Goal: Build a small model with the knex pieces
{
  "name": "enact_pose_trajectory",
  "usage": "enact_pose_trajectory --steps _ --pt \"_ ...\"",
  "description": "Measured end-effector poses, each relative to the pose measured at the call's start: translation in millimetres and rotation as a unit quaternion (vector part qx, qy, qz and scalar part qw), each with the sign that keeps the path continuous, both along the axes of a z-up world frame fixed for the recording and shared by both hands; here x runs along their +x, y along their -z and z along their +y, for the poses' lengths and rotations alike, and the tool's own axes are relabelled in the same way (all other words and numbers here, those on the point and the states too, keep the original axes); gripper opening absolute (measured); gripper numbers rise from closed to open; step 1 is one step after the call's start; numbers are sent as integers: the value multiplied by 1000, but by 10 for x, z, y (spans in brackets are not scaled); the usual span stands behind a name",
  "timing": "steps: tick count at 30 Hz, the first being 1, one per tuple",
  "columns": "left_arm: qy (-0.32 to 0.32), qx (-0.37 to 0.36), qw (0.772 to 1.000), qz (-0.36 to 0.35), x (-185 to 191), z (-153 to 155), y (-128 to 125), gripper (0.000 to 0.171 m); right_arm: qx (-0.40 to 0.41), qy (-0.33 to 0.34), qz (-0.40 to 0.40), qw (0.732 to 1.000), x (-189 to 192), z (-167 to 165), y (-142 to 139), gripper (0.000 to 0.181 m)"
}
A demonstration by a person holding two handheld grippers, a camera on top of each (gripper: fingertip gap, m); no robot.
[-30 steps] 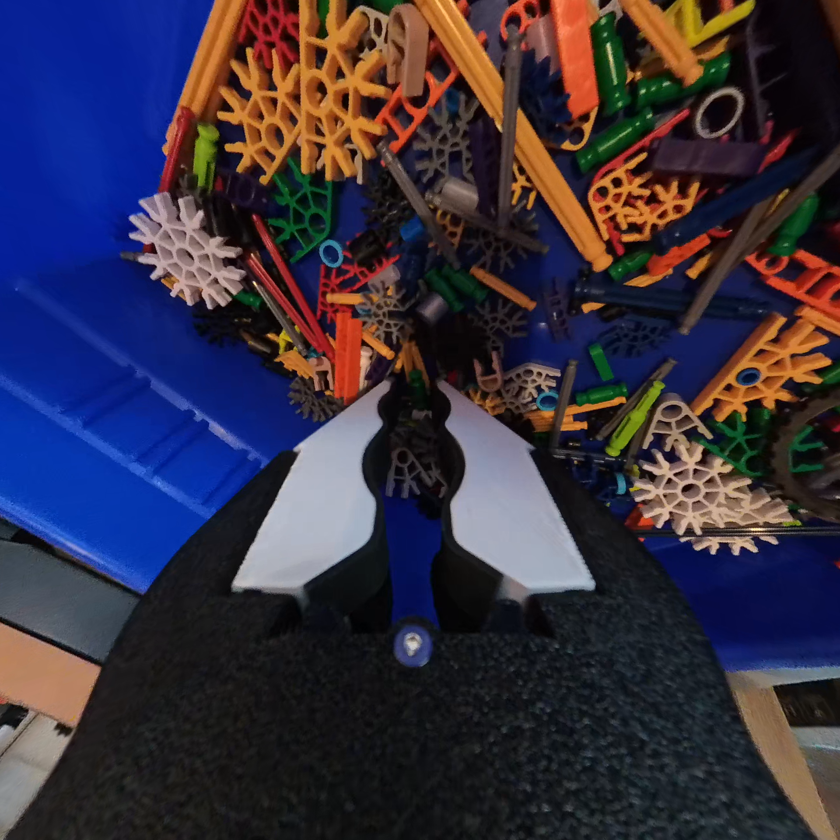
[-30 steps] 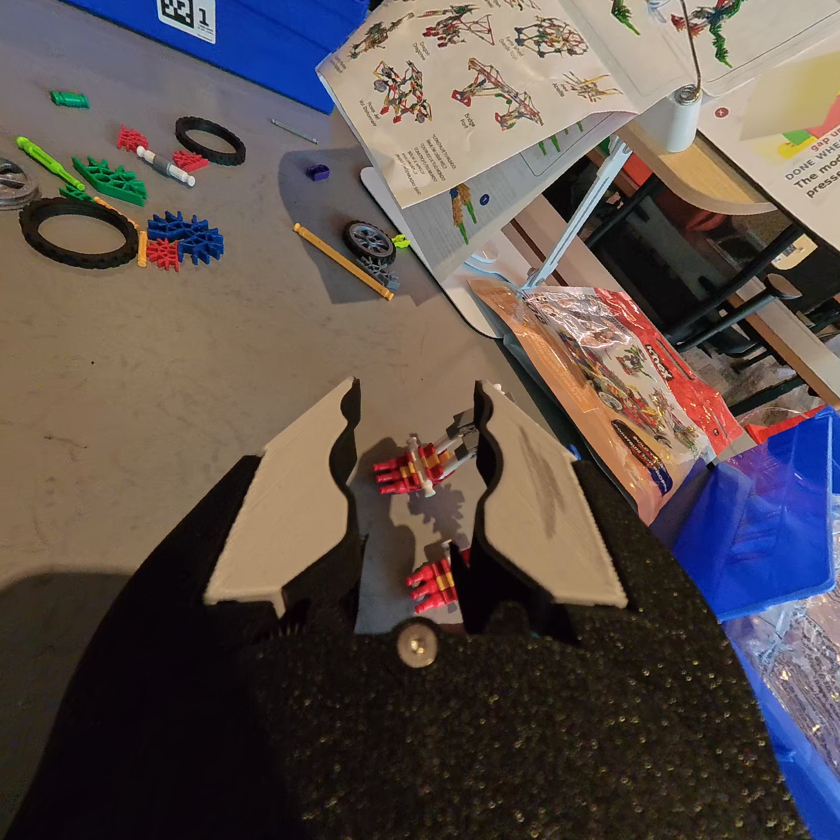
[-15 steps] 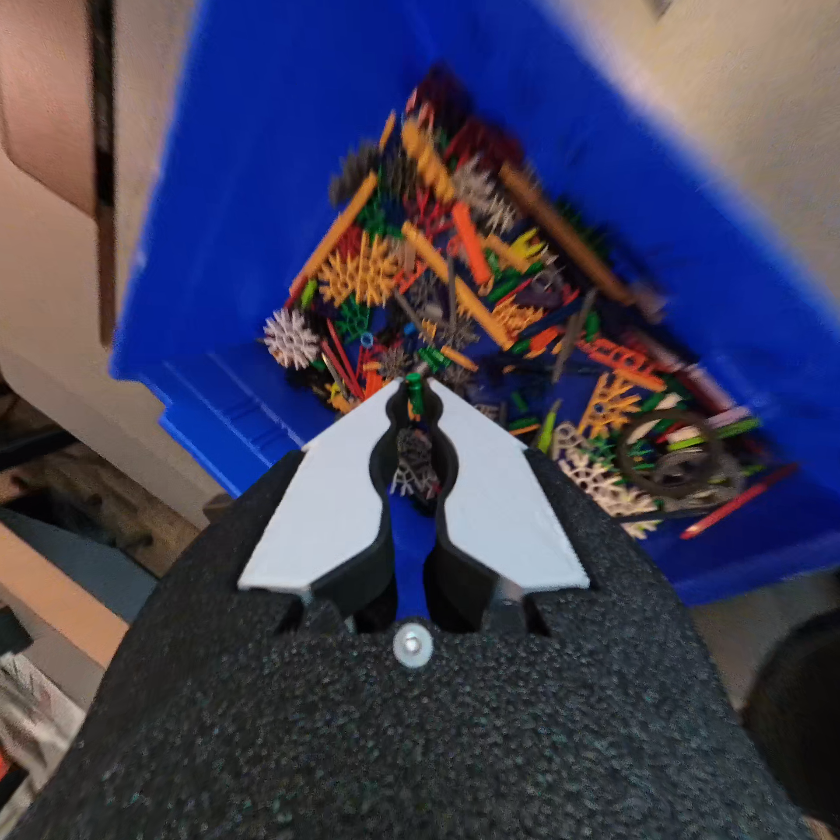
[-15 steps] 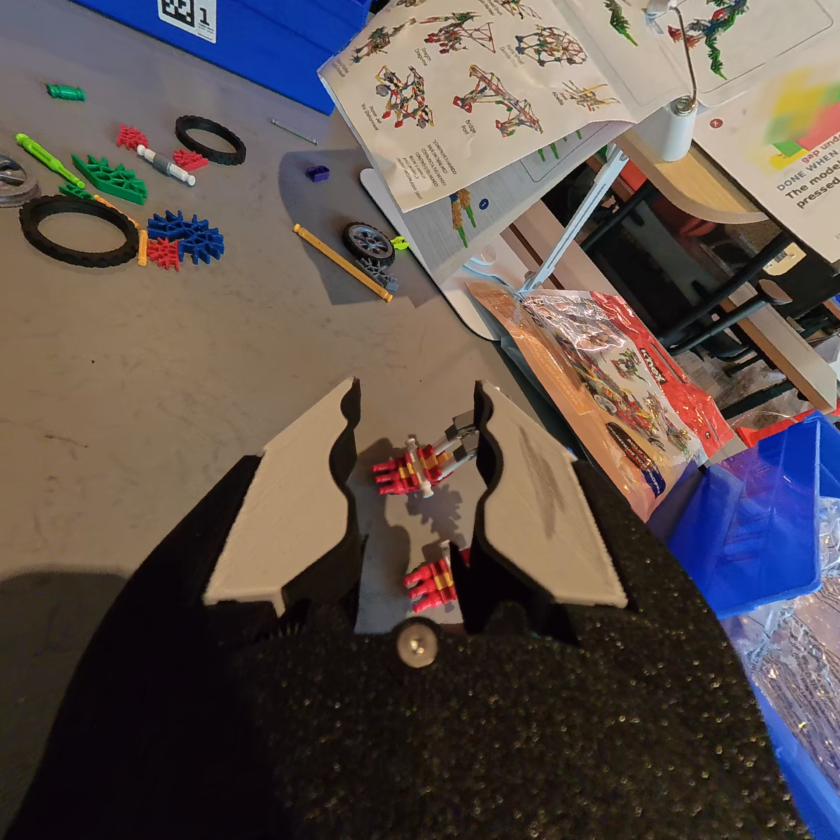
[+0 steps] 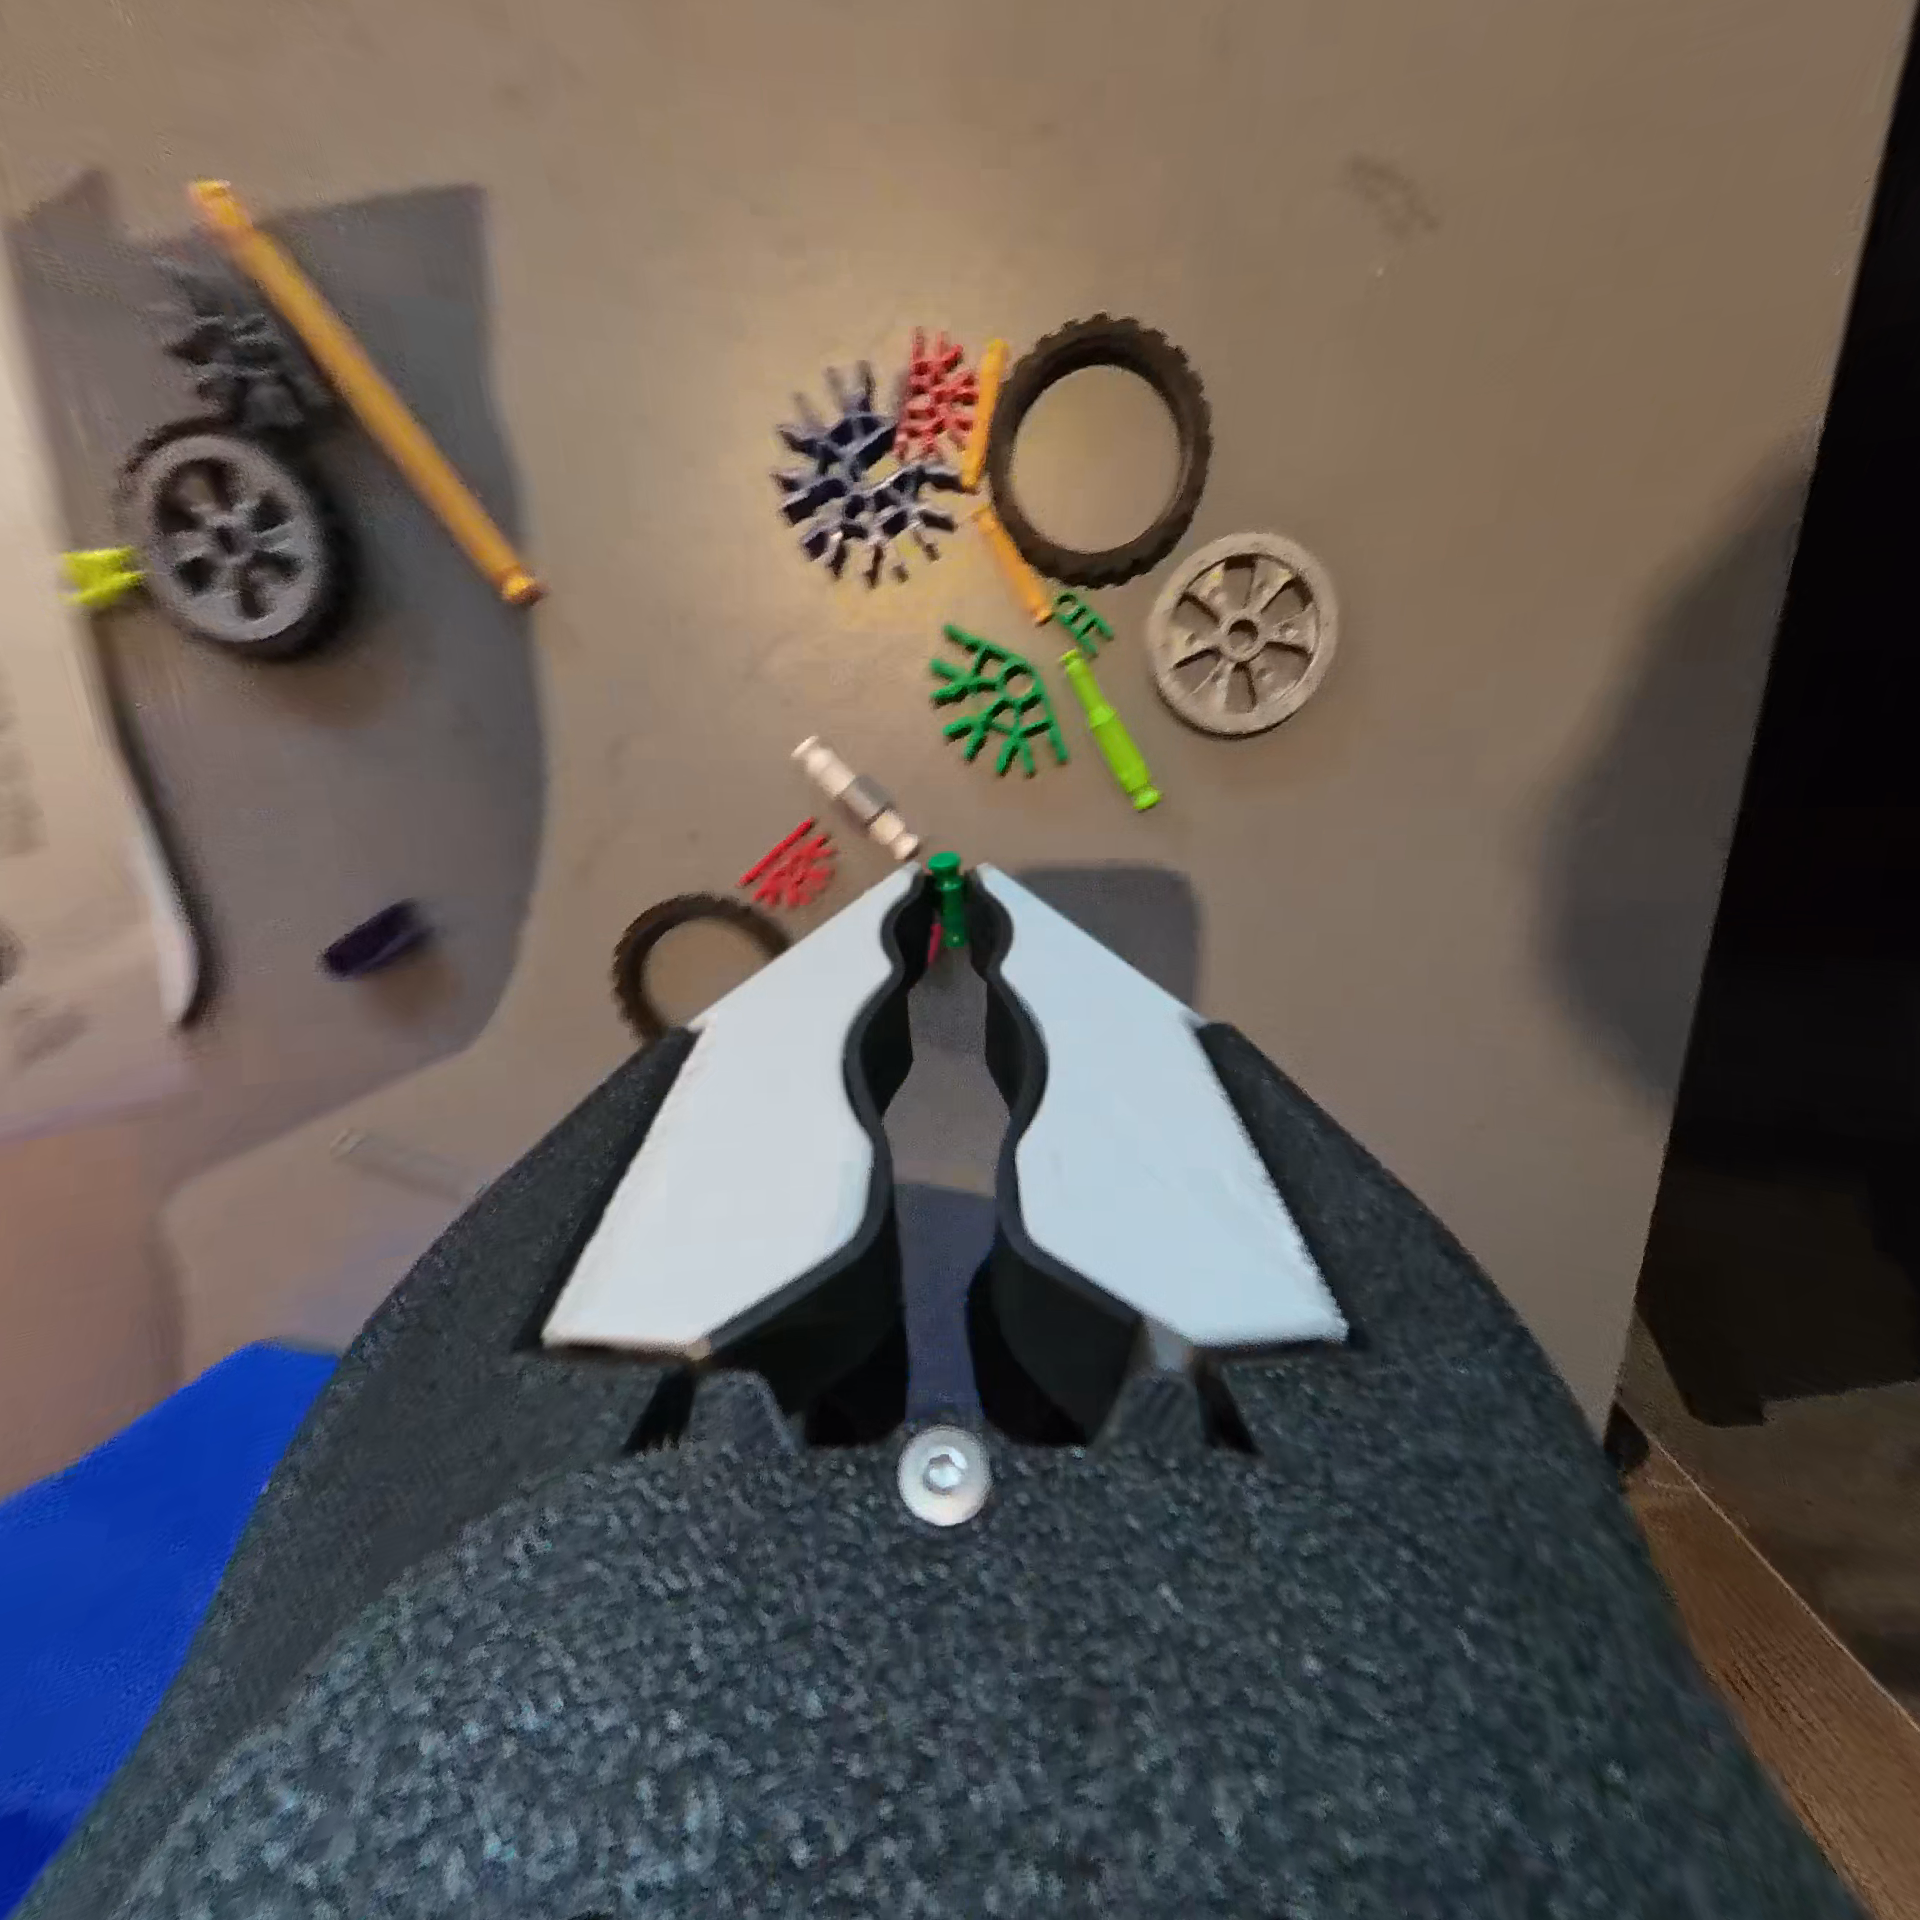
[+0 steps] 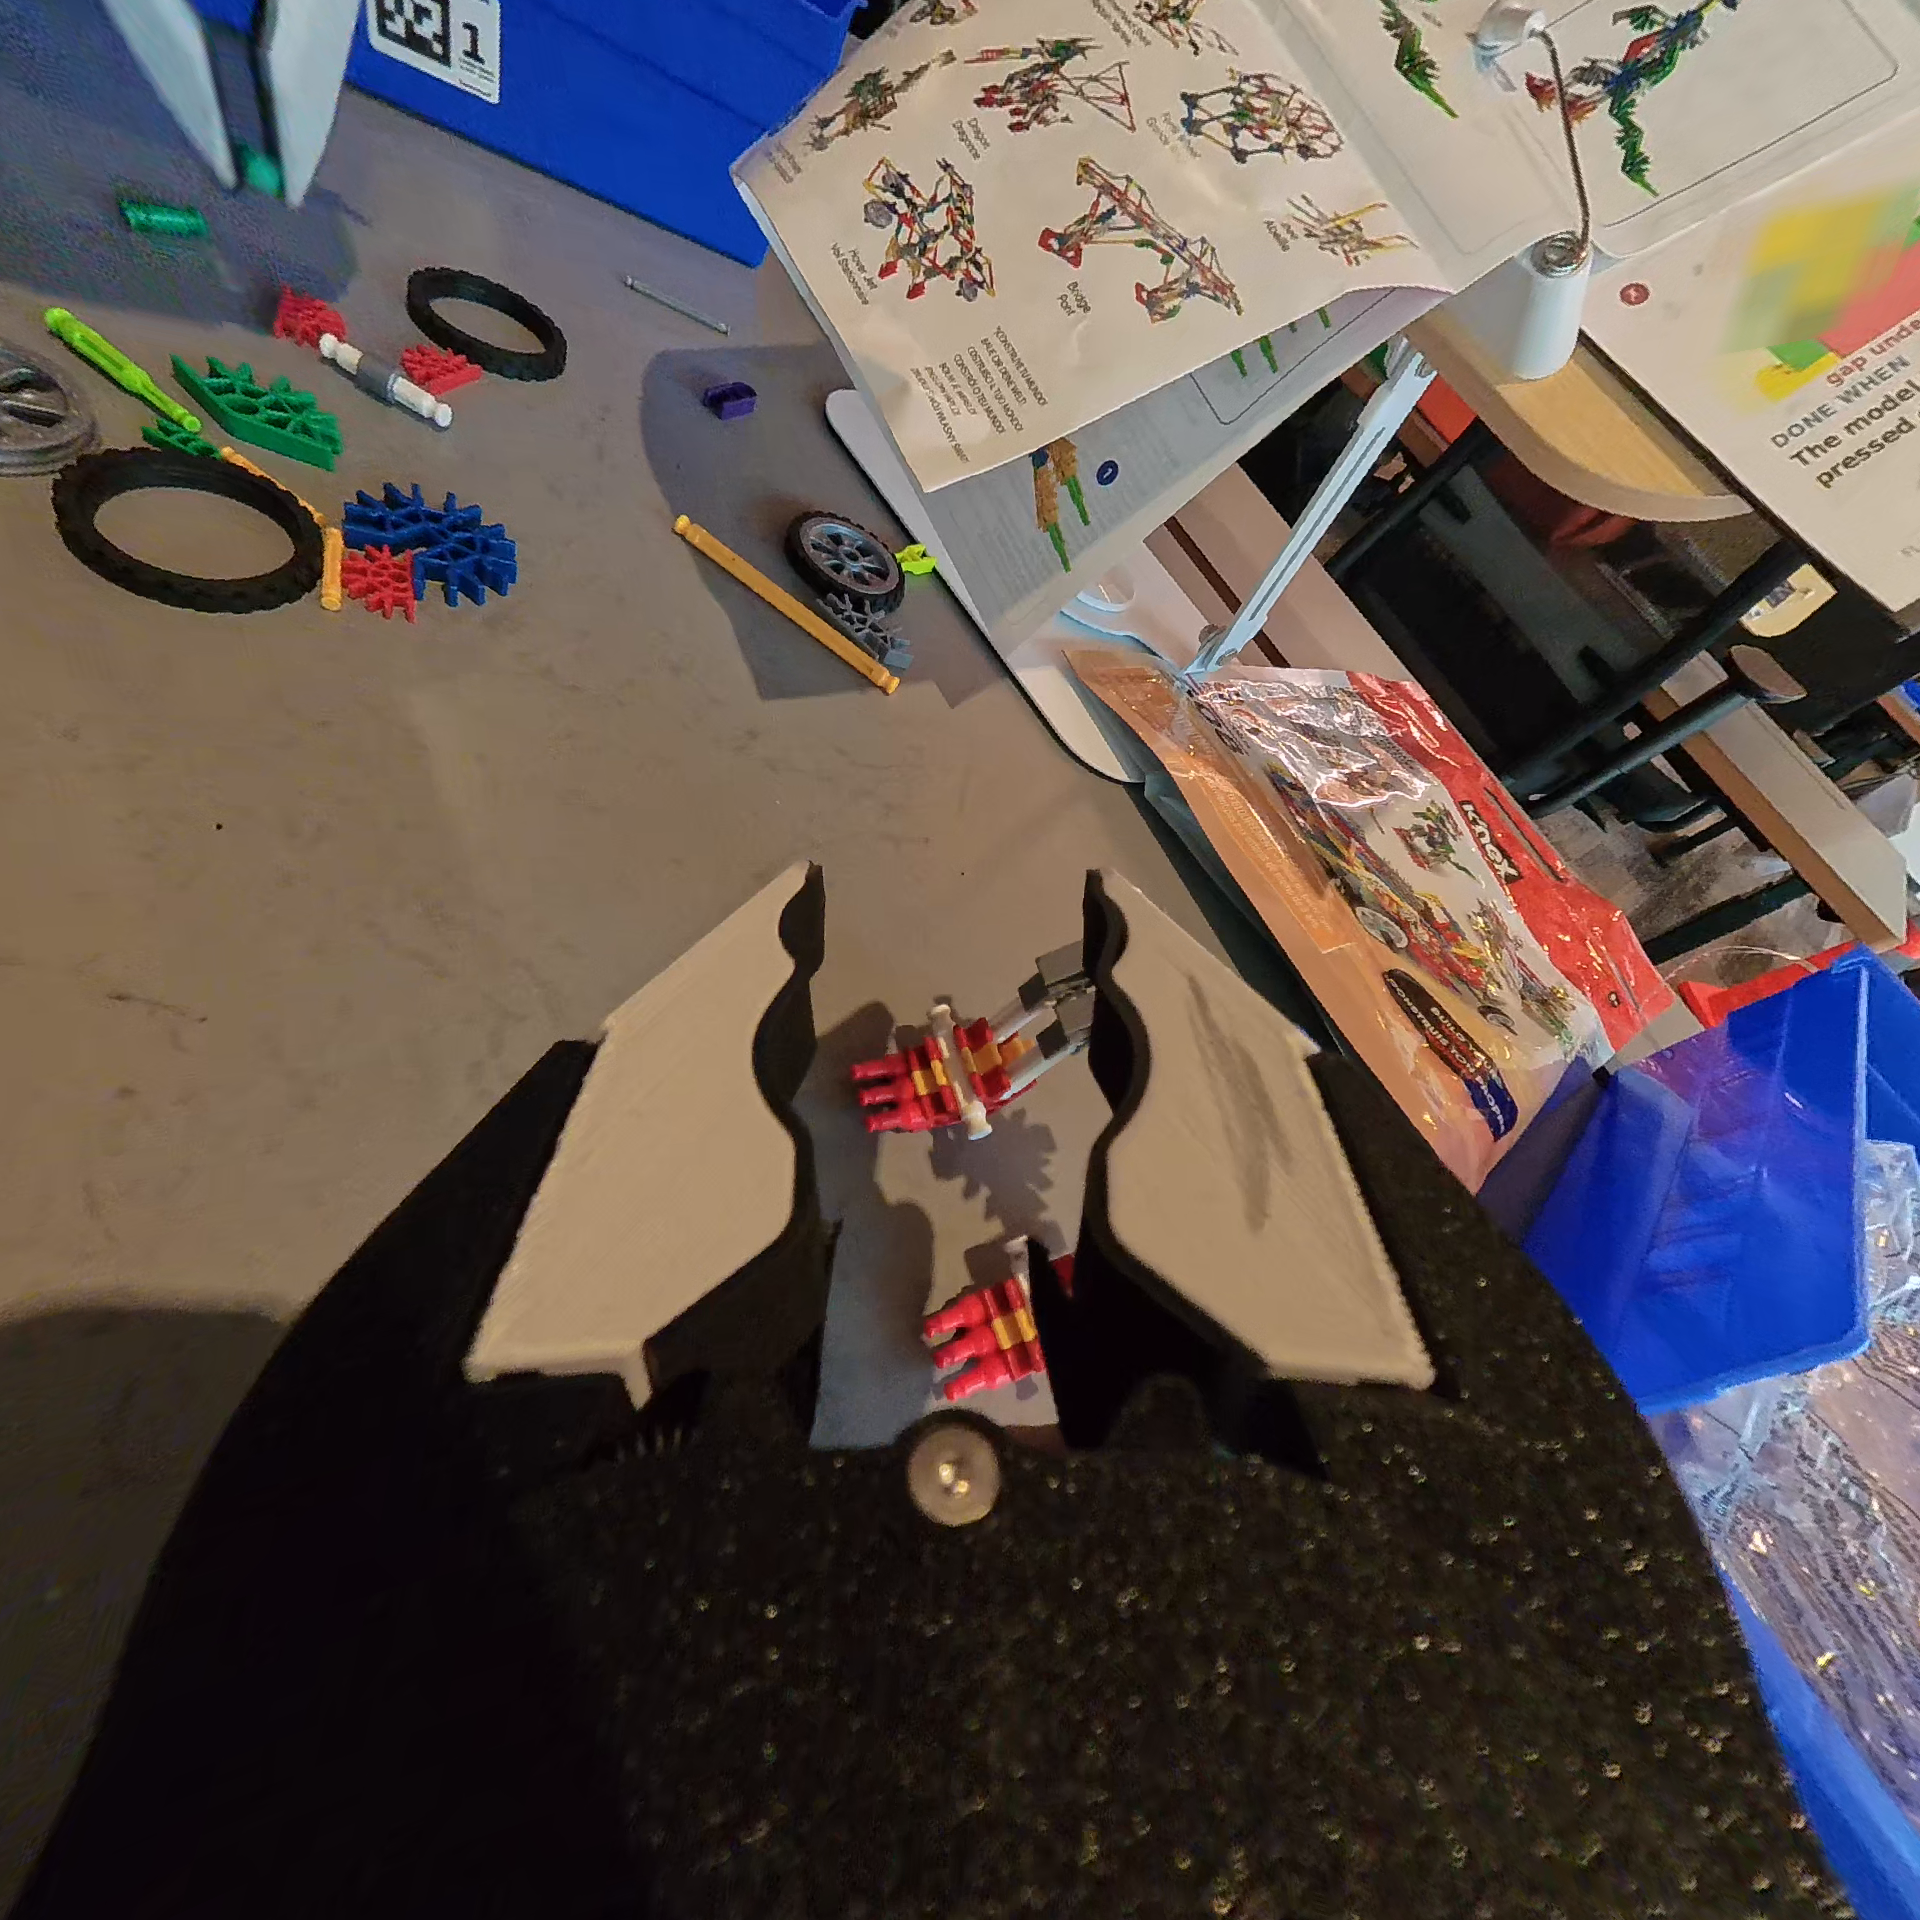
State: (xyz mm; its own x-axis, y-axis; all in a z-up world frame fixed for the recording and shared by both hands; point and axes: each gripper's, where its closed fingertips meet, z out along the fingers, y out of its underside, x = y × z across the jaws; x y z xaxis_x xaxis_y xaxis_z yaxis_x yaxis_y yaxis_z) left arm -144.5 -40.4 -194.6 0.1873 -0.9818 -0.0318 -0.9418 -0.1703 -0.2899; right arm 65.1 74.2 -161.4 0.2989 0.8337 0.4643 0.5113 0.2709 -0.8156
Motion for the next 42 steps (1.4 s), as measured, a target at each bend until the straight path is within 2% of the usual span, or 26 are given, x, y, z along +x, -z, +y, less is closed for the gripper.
enact_pose_trajectory --steps 3,8,11,14,18,22,26,29,33,36,42 --pt "11 -19 1000 6 66 -55 171 6 2 -1 -6 1000 -9 -8 18 50" --pt "2 -29 999 -14 134 -73 229 12 4 -2 -9 1000 -12 -15 20 50" --pt "-11 -22 999 -31 127 -31 153 17 5 -2 -9 1000 -11 -16 16 50" --pt "-32 5 998 -48 30 62 -52 18 5 -1 -9 1000 -8 -14 15 50" --pt "-86 66 992 -68 -339 256 -502 18 6 -1 -11 1000 -11 -15 20 50" --pt "-159 119 978 -67 -925 434 -901 17 6 1 -16 1000 -12 -9 35 50" --pt "-234 148 961 -29 -1657 577 -1059 17 7 1 -17 1000 -16 -10 39 50" --pt "-278 138 951 0 -2122 622 -949 17 6 1 -18 1000 -16 -5 47 50" --pt "-311 114 943 34 -2519 636 -649 17 4 3 -18 1000 -14 4 59 50" --pt "-315 103 941 62 -2671 642 -439 18 1 3 -20 1000 -16 11 77 50" --pt "-308 86 943 90 -2735 731 -154 17 -5 5 -25 1000 -14 26 117 50"
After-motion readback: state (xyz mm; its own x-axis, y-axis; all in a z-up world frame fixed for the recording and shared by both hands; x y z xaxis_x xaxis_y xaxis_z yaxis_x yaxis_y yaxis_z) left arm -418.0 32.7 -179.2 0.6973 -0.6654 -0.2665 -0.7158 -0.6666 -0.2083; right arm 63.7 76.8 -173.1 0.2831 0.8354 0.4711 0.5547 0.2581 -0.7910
